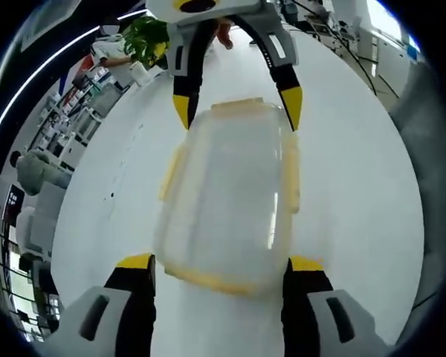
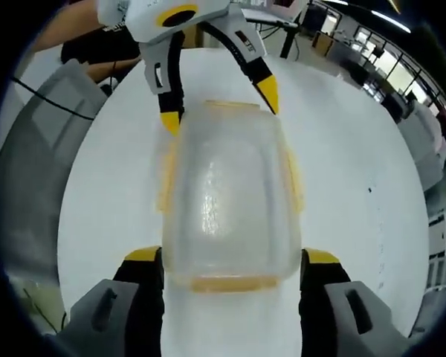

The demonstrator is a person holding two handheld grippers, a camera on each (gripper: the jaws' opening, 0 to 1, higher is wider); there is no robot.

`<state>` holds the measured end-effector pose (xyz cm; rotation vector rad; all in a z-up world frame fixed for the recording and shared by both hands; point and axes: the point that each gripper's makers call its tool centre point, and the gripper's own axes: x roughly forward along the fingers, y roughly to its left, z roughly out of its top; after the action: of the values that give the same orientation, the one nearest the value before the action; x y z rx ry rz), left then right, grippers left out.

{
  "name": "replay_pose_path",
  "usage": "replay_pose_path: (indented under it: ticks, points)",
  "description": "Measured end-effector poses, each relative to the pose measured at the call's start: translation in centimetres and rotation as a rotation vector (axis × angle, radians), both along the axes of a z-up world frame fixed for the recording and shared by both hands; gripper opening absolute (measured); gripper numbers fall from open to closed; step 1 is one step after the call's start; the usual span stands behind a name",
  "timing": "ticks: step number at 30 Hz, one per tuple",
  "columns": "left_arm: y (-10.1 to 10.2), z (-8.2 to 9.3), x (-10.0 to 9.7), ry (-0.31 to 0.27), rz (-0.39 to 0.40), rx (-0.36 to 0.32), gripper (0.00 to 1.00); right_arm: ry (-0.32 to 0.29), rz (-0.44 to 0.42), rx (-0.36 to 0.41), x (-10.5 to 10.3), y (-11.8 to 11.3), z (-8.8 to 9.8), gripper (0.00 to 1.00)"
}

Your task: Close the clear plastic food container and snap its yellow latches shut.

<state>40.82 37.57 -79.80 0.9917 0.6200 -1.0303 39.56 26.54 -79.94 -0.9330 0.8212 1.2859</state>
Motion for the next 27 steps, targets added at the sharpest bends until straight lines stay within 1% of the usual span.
replay_pose_path:
  ticks: [5, 6, 11, 18, 27]
  points:
    - [0.5, 0.0, 0.7, -0.007, 0.004, -0.016, 0.65, -0.007, 0.003, -0.009, 0.9, 0.4, 0.0, 0.72]
    - [0.5, 0.0, 0.8, -0.01, 0.003, -0.017, 0.65, -0.006, 0.003, -0.007, 1.4, 0.5, 0.0, 0.72]
    - [0.9, 0.0, 1.5, -0.023, -0.004, -0.022, 0.65, -0.009, -0.002, -0.015, 2.0, 0.9, -0.1, 0.72]
    - [1.1, 0.0, 2.1, -0.024, -0.001, -0.036, 0.65, -0.012, -0.001, -0.014, 2.2, 1.2, 0.0, 0.72]
    - [1.1, 0.1, 2.0, -0.019, 0.006, -0.041, 0.64, -0.019, -0.009, -0.009, 2.1, 1.2, 0.1, 0.73]
